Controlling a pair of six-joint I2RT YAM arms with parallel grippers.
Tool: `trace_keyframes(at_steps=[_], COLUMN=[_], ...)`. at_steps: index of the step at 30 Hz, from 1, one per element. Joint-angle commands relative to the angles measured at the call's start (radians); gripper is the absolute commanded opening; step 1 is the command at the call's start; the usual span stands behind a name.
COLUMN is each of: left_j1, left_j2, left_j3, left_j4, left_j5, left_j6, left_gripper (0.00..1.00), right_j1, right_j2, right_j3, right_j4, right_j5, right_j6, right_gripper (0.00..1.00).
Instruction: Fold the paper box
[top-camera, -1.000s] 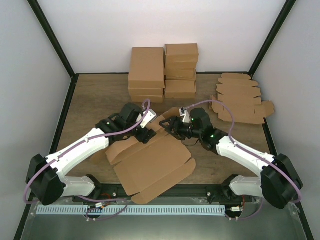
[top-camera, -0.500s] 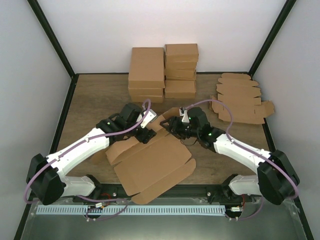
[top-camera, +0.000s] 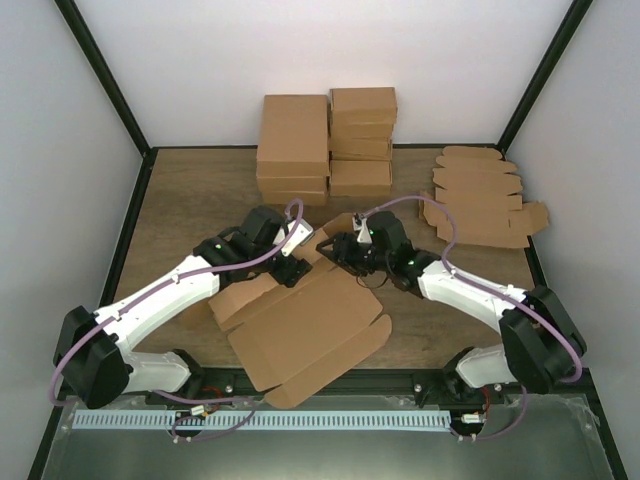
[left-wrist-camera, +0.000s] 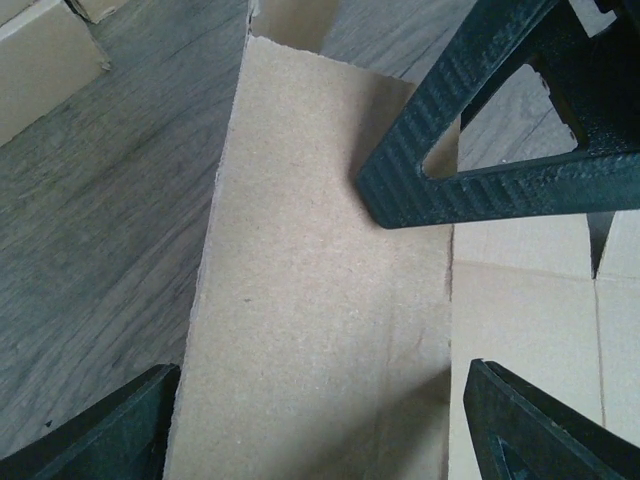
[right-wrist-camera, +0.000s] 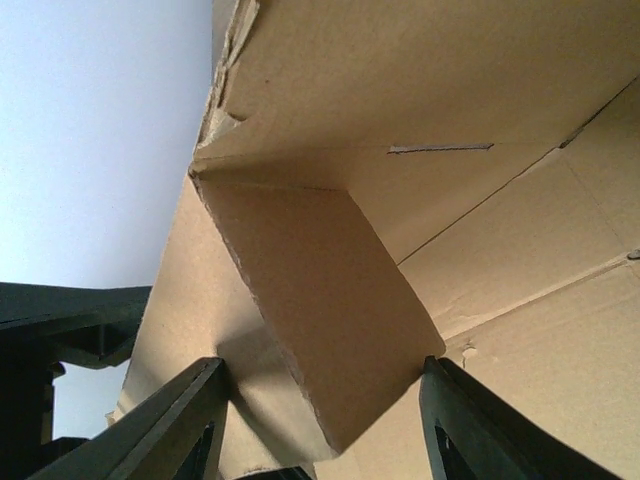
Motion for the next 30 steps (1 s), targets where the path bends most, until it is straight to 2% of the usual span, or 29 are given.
trace_keyframes(at_steps=[1, 8, 10, 11, 18, 27, 30], left_j1=[-0.004, -0.004, -0.004, -0.004, -0.004, 0.016, 0.035], left_j2=[0.008, -0.014, -0.025, -0.03, -0.076, -0.051, -0.031], left_j3=[-0.004, 0.0, 0.005, 0.008, 0.057, 0.103, 0.116], left_j4=[0.004, 0.017, 0.014, 0.014, -0.005, -0.055, -0.073], left_j5=[0.035, 0.077, 0.082, 0.083, 0.062, 0.008, 0.001], left_j6=[0.015, 0.013, 0.014, 0.014, -0.009, -0.05, -0.041], left_gripper=[0.81, 0.9, 0.99, 1.0, 1.0, 1.0, 0.97], right_j1=[0.011, 0.011, 0.011, 0.011, 0.011, 0.011, 0.011], right_j2=[0.037, 0.058, 0.061, 0.062, 0.072, 0.075, 0.076], right_j3=[0.045, 0.053, 0.057, 0.06, 0.067, 0.071, 0.075], right_j4=[0.0, 0.0, -0.001, -0.001, -0.003, -0.005, -0.007], right_j5=[0.019, 0.025, 0.028, 0.028, 0.028, 0.03, 0.032], right_j6=[-0.035, -0.05, -0.053, -0.055, -0.06, -0.064, -0.071], right_gripper=[0.55, 0.55, 0.55, 0.55, 0.55, 0.55, 0.55])
